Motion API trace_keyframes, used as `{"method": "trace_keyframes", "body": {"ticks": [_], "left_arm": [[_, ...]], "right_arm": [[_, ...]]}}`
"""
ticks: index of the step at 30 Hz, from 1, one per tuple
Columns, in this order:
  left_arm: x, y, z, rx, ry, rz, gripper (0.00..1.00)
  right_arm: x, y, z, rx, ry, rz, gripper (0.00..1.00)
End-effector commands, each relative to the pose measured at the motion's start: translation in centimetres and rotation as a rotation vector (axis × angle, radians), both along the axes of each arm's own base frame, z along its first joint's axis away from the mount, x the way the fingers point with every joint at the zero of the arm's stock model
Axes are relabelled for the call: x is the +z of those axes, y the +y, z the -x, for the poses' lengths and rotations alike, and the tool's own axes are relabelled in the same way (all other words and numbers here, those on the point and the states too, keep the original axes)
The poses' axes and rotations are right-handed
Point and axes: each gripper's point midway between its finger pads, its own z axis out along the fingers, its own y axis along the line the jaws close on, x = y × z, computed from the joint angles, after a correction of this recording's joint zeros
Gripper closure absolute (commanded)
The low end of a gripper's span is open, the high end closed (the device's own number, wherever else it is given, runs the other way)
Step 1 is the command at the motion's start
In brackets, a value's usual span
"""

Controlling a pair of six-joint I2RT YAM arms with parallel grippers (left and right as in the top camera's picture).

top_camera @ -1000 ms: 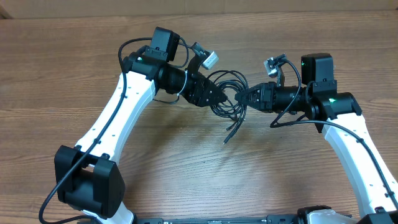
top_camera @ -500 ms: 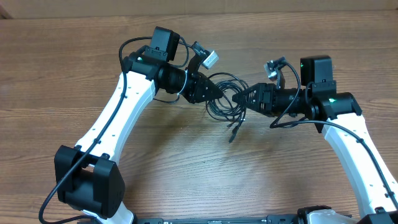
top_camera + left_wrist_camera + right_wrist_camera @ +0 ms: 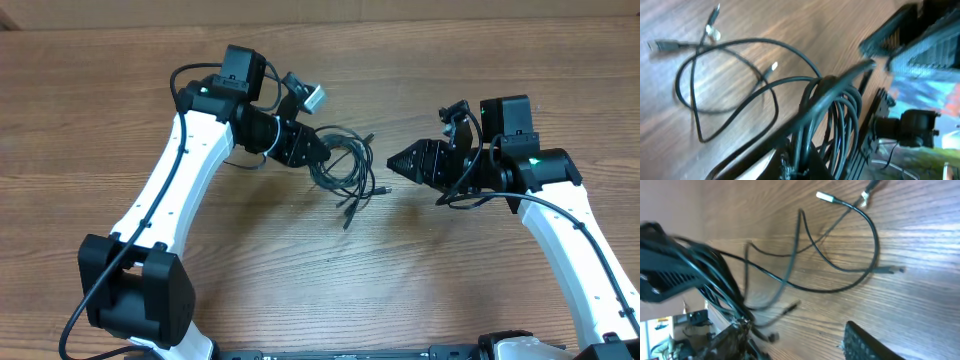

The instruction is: Untangle cables

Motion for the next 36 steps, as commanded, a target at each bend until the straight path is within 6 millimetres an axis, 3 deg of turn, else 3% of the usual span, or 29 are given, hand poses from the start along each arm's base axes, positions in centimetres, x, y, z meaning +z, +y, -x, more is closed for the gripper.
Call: {"method": "trace_keyframes", "body": {"ticks": [1, 11, 22, 28, 36], "left_arm": [[0.2, -0.2, 1.0, -0.044, -0.038, -0.059, 0.96], [-0.2, -0.6, 2.2, -0.065, -0.005, -0.087, 0.96], [0.5, -1.2, 2.7, -0.087, 0.008, -0.035, 0.96], [1.4, -1.9, 3.2, -0.114, 0.016, 0.035, 0.96], [2.1, -2.5, 3.5, -0.143, 0.012, 0.091, 0.96]], "right_arm": [[1.9, 1.0, 0.1, 0.05, -0.048, -0.085, 0.44], [3.2, 2.2, 0.9, 0.126, -0.065, -0.172, 0.5], [2.8, 3.7, 1.7, 0.182, -0.082, -0.14, 0.53], [2.3, 4.1, 1.7, 0.185, -0.086, -0.098, 0.62], [1.4, 3.3, 1.0, 0.144, -0.095, -0.023, 0.9]]}}
